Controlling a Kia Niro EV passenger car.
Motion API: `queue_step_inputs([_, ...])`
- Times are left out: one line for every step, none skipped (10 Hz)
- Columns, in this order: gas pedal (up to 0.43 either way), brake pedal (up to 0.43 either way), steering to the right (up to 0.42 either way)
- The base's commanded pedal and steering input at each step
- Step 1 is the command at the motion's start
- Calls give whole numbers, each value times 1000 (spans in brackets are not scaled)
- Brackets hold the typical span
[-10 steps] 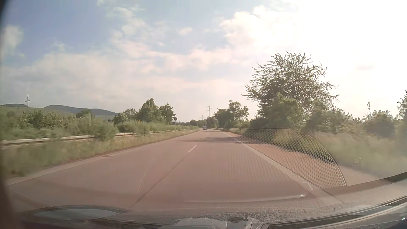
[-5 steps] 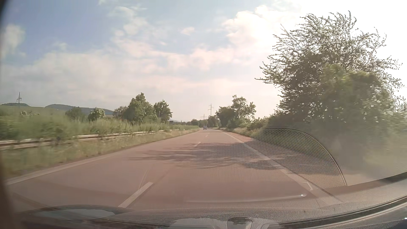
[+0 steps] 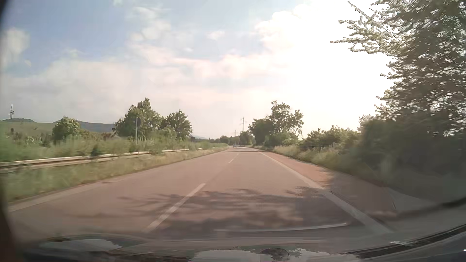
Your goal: Follow the waypoints while adhering to traffic rules and regulations
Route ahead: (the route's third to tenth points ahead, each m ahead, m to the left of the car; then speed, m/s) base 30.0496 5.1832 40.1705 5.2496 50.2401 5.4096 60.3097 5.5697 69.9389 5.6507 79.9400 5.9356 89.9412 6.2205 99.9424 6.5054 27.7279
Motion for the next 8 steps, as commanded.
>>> queue_step_inputs([189, 0, -4])
queue_step_inputs([189, 0, -4])
queue_step_inputs([189, 0, -4])
queue_step_inputs([189, 0, -4])
queue_step_inputs([189, 0, -4])
queue_step_inputs([189, 0, -4])
queue_step_inputs([189, 0, -4])
queue_step_inputs([189, 0, -4])
